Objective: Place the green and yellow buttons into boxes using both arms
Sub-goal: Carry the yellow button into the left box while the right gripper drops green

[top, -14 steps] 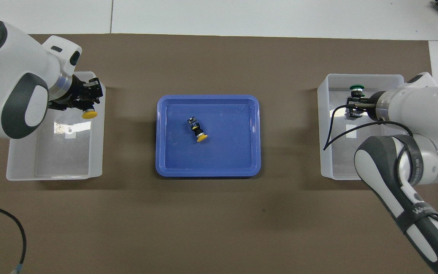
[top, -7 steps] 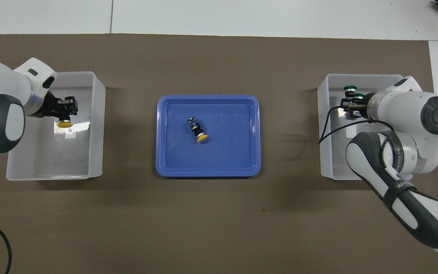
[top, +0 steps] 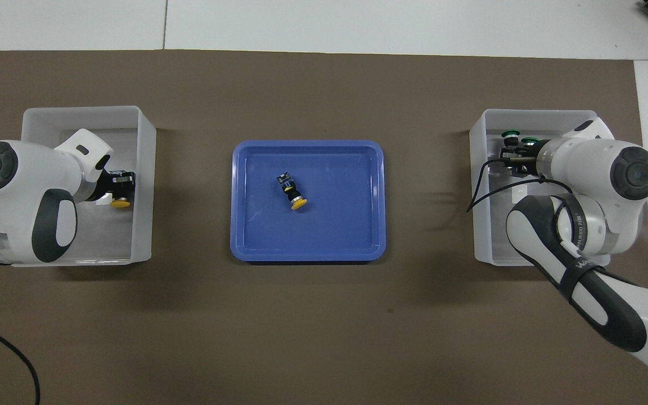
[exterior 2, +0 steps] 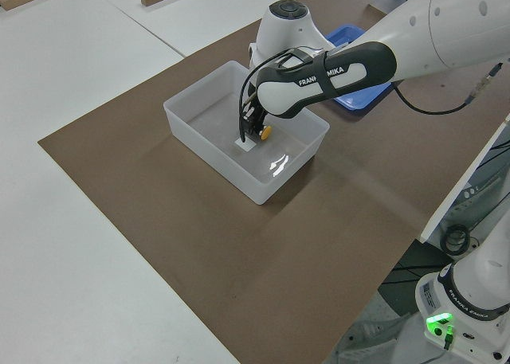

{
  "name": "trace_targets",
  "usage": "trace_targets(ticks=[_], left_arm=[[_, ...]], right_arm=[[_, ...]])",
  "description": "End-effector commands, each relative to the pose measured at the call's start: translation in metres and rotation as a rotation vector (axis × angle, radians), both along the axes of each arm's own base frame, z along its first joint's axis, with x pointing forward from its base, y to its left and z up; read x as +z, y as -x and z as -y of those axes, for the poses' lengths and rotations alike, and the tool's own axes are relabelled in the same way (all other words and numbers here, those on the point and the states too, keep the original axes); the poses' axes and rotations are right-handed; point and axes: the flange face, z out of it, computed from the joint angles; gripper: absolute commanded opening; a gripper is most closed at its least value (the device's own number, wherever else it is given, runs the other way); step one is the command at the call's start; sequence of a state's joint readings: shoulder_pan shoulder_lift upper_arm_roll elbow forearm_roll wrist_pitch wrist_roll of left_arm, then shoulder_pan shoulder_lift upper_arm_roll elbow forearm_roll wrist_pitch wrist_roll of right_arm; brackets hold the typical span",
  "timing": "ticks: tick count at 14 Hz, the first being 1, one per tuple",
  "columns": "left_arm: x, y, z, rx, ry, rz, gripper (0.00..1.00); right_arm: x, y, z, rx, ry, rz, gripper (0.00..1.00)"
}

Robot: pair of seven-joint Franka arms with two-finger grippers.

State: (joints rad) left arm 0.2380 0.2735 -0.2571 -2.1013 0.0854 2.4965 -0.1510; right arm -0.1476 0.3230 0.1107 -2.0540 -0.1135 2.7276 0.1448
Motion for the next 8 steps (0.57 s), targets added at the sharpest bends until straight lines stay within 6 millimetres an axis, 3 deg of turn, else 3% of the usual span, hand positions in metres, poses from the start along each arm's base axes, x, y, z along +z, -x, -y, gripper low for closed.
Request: trace_targets(ticks=[1,4,6,8], left_arm=[[0.001,0.003,-0.007,-0.001,0.007,0.008,0.28],[0.020,-0.008,-0.008,0.000,0.002,-0.005,0.66],[0.038,-0.015,-0.009,0.000,-0.005,-0.027,0.81],[0.057,-0.022,-0.011,-0.002,-0.015,-0.044,0.84]], right_arm=[[0.010,-0.002,0.014,0.023,0.014,0.021,0.87],[0.039,0.003,0.010,0.024,0.023,0.008,0.92],[0.066,0.011,0.005,0.017,0.031,-0.020,1.00],[0.099,0.024,0.002,-0.025,0.030,-0.048,1.00]])
